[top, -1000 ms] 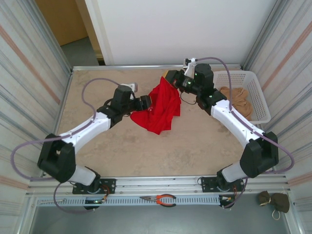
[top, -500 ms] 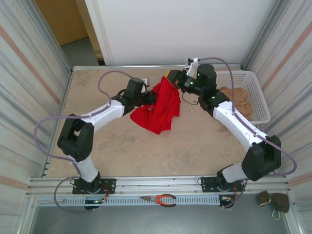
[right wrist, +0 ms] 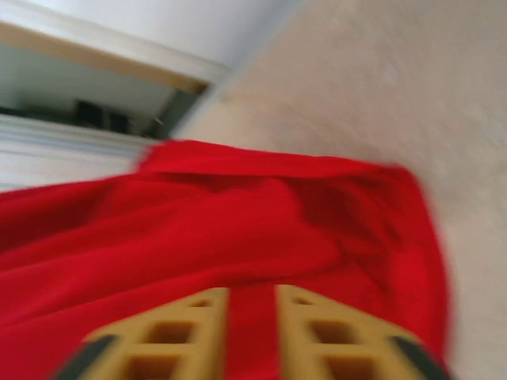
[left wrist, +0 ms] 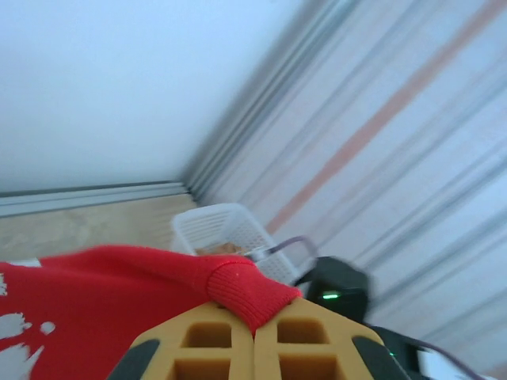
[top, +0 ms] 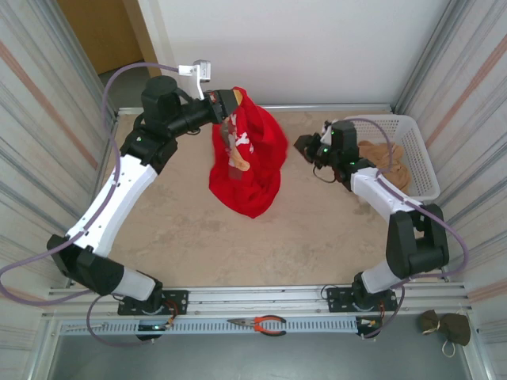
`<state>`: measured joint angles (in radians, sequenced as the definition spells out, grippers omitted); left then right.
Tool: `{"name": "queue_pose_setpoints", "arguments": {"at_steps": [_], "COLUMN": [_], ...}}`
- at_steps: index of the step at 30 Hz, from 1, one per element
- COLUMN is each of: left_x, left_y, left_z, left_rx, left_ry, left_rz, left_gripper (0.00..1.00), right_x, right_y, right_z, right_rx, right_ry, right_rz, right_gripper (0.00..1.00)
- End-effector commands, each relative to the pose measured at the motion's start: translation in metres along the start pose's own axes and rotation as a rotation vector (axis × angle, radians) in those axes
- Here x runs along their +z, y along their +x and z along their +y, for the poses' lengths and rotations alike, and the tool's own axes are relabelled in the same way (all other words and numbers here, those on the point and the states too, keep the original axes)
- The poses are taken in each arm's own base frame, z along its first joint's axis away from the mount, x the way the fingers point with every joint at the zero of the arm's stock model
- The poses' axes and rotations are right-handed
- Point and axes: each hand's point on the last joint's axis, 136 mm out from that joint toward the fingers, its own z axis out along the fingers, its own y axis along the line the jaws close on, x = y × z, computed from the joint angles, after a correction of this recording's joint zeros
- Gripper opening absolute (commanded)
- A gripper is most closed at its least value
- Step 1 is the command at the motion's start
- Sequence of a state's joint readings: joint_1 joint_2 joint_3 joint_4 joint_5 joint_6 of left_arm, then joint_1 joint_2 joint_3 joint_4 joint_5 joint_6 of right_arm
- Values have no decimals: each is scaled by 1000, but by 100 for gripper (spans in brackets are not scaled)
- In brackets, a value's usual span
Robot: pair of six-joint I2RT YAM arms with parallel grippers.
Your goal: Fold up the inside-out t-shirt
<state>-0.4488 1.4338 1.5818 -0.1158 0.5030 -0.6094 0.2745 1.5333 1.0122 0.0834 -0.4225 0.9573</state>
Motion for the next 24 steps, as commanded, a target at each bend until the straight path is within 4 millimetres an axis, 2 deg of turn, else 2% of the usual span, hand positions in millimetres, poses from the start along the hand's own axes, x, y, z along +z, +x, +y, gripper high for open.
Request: {"name": "queue_pose_setpoints", "arguments": {"at_steps": [1, 2, 6, 11, 14, 16, 18, 20, 22, 24], "left_x": [13, 14, 12, 9, 8, 8, 8, 7, 5, 1], "left_y": [37, 43, 57, 64, 66, 67, 68, 68, 68, 67], "left_z": [14, 18, 25, 29, 28, 27, 25, 24, 23, 29], "left_rx": [-94, -104, -128, -135, -138, -138, -141, -146, -151, -154], "left_ry": [52, 51, 42, 24, 21, 24, 26, 28, 29, 10], "left_rz": [98, 108, 125, 143, 146, 147, 147, 148, 145, 140], "left_gripper": [0, 0, 0, 0, 0, 0, 0, 0, 0, 0], "right_x": [-13, -23, -59, -78, -76, -67, -52, -33, -17, -12], "right_y": [20, 25, 49, 72, 79, 80, 79, 78, 70, 49], "right_z": [12, 18, 52, 97, 117, 122, 120, 108, 91, 73], "right_rx": [-191, -246, -467, -602, -639, -641, -632, -626, -602, -557], "right_ry": [35, 52, 98, 61, 34, 40, 65, 113, 170, 216], "right_rz": [19, 7, -49, -100, -109, -102, -91, -78, -66, -82], "right_gripper": [60, 65, 71, 74, 77, 79, 80, 78, 67, 25]}}
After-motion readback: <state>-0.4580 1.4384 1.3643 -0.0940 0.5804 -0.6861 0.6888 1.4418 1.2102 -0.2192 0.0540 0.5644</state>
